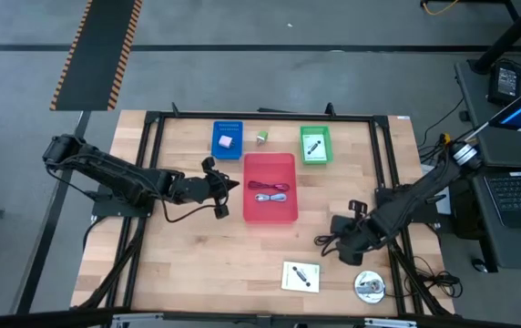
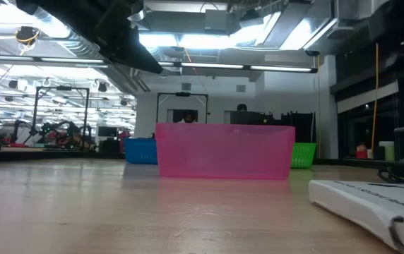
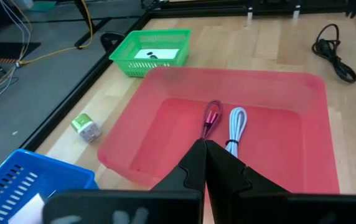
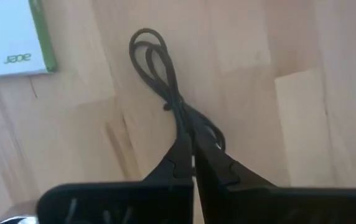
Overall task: Pick and place items into bin
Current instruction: Put the black charger cable into the red bin
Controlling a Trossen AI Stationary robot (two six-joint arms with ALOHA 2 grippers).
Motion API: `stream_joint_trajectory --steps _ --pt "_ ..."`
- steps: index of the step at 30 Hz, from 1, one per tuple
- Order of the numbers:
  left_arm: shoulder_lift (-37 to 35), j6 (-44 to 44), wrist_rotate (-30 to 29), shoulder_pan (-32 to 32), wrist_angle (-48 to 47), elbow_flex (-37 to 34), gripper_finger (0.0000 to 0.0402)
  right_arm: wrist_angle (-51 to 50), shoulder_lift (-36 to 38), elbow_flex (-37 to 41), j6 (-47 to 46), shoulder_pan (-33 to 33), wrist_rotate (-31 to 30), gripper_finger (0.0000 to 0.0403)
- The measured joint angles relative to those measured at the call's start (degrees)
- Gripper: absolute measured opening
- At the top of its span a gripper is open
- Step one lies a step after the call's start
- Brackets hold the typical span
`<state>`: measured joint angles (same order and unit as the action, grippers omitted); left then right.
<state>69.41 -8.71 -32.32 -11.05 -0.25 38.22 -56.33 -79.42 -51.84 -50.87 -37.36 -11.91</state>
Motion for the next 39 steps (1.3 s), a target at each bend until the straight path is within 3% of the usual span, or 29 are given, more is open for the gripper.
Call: stream_joint_trajectory --steps 12,29,39 --pt "0.00 -0.11 0.03 -0.04 0.02 0.00 0.0002 3.55 -1.90 0.66 0.41 -0.35 -0.51 0.0010" --pt "0.00 -0.59 0.57 -0.04 0.00 0.00 0.0002 5.54 -1.90 0.68 0.57 -0.33 -3.12 0.0156" --pt "0.00 -1.12 0.75 -0.11 -1.19 -0.02 0.0002 16.13 -5.41 6.92 1.27 -0.37 -4.08 0.0184"
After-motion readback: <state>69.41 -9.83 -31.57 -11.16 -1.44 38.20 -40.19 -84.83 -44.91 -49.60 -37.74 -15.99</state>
